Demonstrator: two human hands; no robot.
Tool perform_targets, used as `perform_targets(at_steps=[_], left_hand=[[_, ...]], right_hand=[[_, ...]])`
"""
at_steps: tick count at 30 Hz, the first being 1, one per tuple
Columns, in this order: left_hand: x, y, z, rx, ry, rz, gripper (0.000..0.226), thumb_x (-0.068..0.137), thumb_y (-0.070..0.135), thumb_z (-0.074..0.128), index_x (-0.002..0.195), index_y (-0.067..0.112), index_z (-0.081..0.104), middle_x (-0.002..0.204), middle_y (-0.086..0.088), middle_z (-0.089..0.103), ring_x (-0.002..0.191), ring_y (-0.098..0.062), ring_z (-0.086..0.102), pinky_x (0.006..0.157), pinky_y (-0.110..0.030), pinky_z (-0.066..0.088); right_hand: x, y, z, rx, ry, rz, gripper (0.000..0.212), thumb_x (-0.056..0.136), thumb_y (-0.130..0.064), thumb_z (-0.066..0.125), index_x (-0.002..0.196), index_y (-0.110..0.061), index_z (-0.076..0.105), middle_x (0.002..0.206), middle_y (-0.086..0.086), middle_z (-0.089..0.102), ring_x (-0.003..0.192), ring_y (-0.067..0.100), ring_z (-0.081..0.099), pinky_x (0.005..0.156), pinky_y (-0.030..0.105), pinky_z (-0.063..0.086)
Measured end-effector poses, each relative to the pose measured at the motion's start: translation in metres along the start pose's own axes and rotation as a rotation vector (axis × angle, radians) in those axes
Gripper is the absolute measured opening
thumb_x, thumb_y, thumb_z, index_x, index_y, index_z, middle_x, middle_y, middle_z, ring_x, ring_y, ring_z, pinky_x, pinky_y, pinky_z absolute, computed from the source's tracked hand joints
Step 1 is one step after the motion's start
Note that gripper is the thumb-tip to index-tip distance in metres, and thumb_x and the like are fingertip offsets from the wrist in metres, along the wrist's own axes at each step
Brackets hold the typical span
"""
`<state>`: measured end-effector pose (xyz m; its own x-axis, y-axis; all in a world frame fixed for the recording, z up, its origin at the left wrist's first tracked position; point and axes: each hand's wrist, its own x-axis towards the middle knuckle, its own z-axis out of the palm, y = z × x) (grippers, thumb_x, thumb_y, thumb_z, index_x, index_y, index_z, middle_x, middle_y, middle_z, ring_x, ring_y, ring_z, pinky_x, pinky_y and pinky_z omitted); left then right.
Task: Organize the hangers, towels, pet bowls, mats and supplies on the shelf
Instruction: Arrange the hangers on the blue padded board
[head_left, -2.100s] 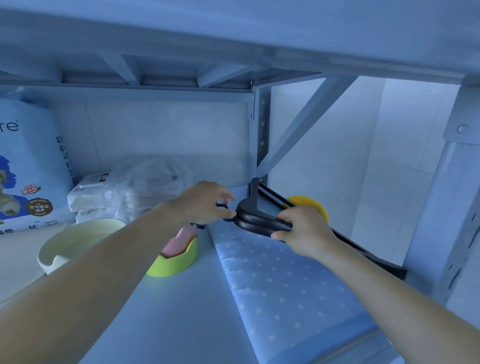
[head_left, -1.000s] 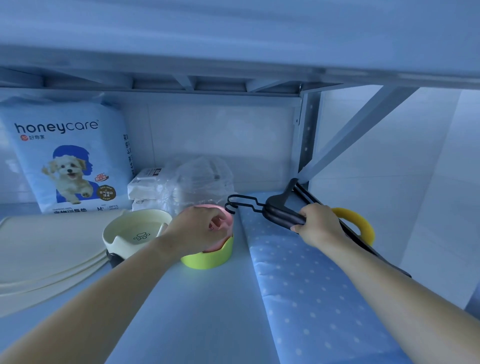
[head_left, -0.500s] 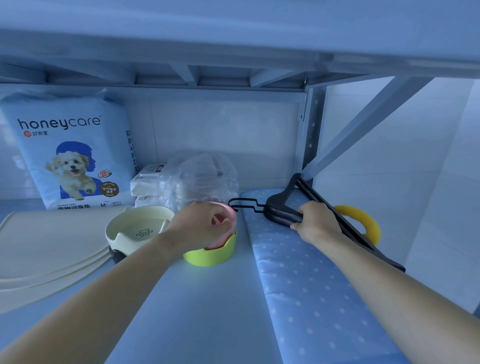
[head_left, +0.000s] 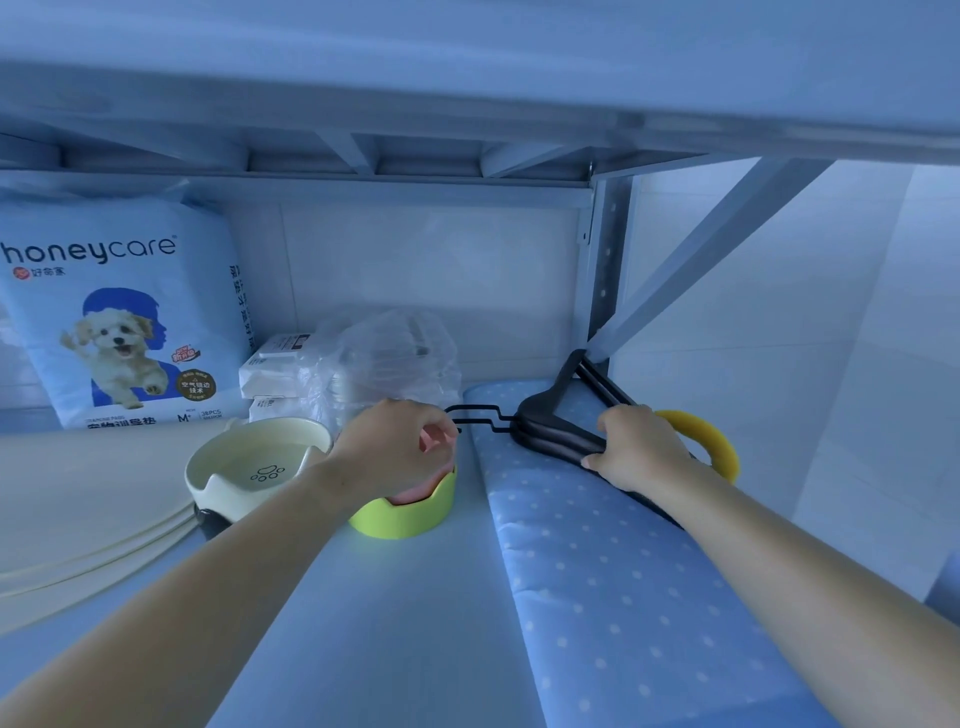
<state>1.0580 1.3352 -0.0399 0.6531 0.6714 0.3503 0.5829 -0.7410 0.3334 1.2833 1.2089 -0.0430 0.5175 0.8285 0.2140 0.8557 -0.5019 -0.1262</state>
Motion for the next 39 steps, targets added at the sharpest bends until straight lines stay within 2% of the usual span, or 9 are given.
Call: perform_targets(at_steps=[7,17,20,22,24,27,32,36,39], left_hand=[[0.005,0.003,0.006,-0.005,0.025,-0.034,0.017,0.077,0.036,0.056,0.091,0.041,0.065,0.089,0.025,0.064,0.086,-0.002,0.059,0.076,-0.025,0.050],[0.003,0.034,0.003,-0.030,0.137,0.091,0.019,0.084,0.030,0.057,0.101,0.034,0.064,0.106,0.017,0.058,0.092,-0.007,0.056,0.075,-0.024,0.043],[-0.001,0.048,0.009,-0.029,0.108,0.126,0.021,0.085,0.032,0.057,0.104,0.035,0.064,0.110,0.019,0.057,0.087,-0.005,0.052,0.072,-0.020,0.038],[-0.005,0.057,0.016,-0.031,0.080,0.142,0.023,0.085,0.032,0.057,0.107,0.035,0.063,0.115,0.018,0.056,0.102,-0.006,0.053,0.078,-0.021,0.041],[-0.009,0.066,0.023,-0.018,0.048,0.158,0.024,0.085,0.034,0.057,0.109,0.036,0.062,0.120,0.018,0.055,0.112,-0.006,0.050,0.083,-0.022,0.042],[-0.017,0.078,0.036,-0.019,-0.013,0.190,0.022,0.086,0.038,0.056,0.108,0.039,0.060,0.115,0.023,0.055,0.110,-0.002,0.050,0.081,-0.020,0.040],[-0.030,0.106,0.054,-0.056,-0.120,0.232,0.024,0.085,0.040,0.056,0.110,0.039,0.058,0.110,0.024,0.056,0.106,0.000,0.049,0.087,-0.023,0.044],[-0.042,0.128,0.068,-0.068,-0.169,0.273,0.034,0.086,0.046,0.054,0.118,0.037,0.054,0.124,0.019,0.051,0.118,-0.004,0.045,0.097,-0.025,0.039],[-0.053,0.141,0.077,-0.059,-0.242,0.234,0.056,0.088,0.056,0.047,0.137,0.031,0.040,0.145,0.013,0.034,0.135,-0.008,0.028,0.107,-0.024,0.026]], right_hand=[[-0.005,0.004,0.009,0.090,-0.013,0.015,0.027,0.086,-0.028,0.066,0.075,-0.011,0.047,0.065,0.002,0.047,0.057,0.017,0.043,0.053,0.028,0.035],[-0.008,0.004,0.009,0.130,0.001,0.001,0.028,0.086,-0.030,0.064,0.074,-0.011,0.047,0.063,0.001,0.046,0.057,0.017,0.044,0.051,0.027,0.033],[-0.017,0.004,0.000,0.137,-0.016,-0.010,0.025,0.087,-0.031,0.063,0.083,-0.007,0.055,0.075,0.006,0.056,0.066,0.020,0.053,0.056,0.028,0.039],[-0.027,0.007,-0.009,0.162,-0.020,-0.028,0.030,0.087,-0.029,0.063,0.102,-0.003,0.060,0.100,0.011,0.065,0.088,0.025,0.063,0.075,0.034,0.051],[-0.038,0.014,-0.020,0.204,0.024,-0.026,0.037,0.086,-0.028,0.065,0.116,-0.006,0.059,0.114,0.007,0.064,0.102,0.024,0.061,0.089,0.036,0.049],[-0.056,0.032,-0.029,0.317,0.141,-0.023,0.035,0.082,-0.025,0.071,0.114,-0.015,0.063,0.112,-0.002,0.065,0.097,0.016,0.061,0.087,0.029,0.049],[-0.088,0.057,-0.028,0.393,0.166,-0.022,0.032,0.081,-0.024,0.072,0.112,-0.019,0.065,0.110,-0.006,0.067,0.097,0.011,0.061,0.077,0.018,0.039],[-0.105,0.067,-0.019,0.374,0.200,-0.062,0.035,0.081,-0.029,0.071,0.115,-0.022,0.064,0.112,-0.008,0.065,0.101,0.011,0.059,0.076,0.017,0.037],[-0.110,0.070,-0.011,0.356,0.214,-0.128,0.037,0.081,-0.026,0.070,0.117,-0.018,0.062,0.117,-0.007,0.061,0.102,0.011,0.057,0.080,0.017,0.039]])
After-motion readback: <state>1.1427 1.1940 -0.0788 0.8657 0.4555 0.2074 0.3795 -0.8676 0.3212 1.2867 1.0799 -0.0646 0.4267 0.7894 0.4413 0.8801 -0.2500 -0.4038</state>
